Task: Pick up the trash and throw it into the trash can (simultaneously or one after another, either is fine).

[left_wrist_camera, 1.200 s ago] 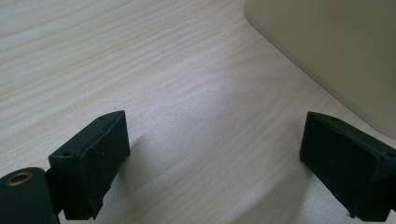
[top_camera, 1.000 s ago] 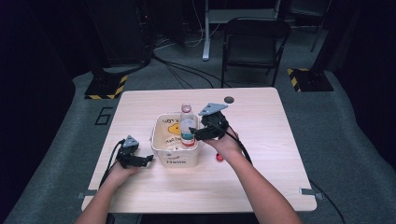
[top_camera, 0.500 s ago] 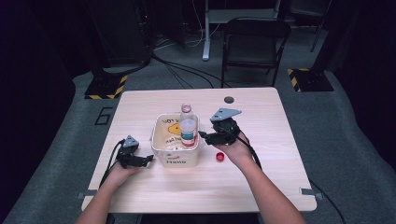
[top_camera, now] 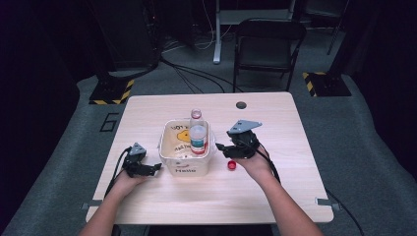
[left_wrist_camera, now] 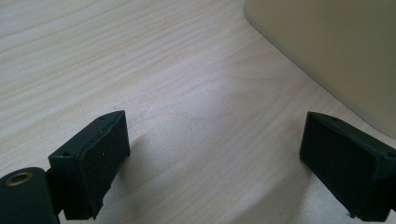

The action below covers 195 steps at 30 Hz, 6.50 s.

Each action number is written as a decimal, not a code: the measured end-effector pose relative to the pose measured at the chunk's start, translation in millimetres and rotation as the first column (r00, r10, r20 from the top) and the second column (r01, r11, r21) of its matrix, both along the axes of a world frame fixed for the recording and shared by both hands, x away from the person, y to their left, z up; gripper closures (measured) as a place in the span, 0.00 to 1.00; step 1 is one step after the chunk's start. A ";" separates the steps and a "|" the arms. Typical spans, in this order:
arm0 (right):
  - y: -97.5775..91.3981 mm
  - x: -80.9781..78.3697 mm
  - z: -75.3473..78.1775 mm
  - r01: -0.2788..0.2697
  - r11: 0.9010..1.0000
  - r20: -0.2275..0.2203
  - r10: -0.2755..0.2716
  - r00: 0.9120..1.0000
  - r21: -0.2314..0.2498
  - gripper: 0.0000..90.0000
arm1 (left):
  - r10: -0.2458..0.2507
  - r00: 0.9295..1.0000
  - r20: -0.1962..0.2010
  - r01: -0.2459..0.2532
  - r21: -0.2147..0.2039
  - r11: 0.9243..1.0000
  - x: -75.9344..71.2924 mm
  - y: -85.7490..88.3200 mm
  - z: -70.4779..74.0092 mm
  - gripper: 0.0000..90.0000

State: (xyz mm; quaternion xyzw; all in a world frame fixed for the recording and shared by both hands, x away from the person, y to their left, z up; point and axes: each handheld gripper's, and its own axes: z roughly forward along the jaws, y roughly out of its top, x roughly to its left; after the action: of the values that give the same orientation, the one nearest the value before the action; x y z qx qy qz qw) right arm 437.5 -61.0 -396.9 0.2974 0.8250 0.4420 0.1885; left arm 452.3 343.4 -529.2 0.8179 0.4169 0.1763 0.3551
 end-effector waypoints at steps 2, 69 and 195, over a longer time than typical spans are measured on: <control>-2.3 -2.3 -1.6 0.018 1.000 0.000 -0.018 1.000 0.002 0.41 | 0.000 1.000 0.000 0.000 0.000 1.000 0.0 0.0 0.0 0.09; -20.7 -0.5 -109.6 0.098 0.993 -0.205 -0.110 0.973 -0.065 0.50 | -0.007 1.000 0.002 0.006 0.008 1.000 0.0 0.6 0.4 0.09; 37.1 -1.9 47.6 -0.167 0.985 -0.009 0.167 0.986 0.034 0.64 | -0.011 1.000 0.005 0.011 0.012 1.000 -0.5 0.6 0.4 0.09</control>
State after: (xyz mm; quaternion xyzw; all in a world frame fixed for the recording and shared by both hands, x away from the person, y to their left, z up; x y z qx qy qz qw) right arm 435.5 -23.9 -349.3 0.2329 0.8406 0.4682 0.1409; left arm 451.9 344.0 -528.9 0.8219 0.4104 0.1789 0.3522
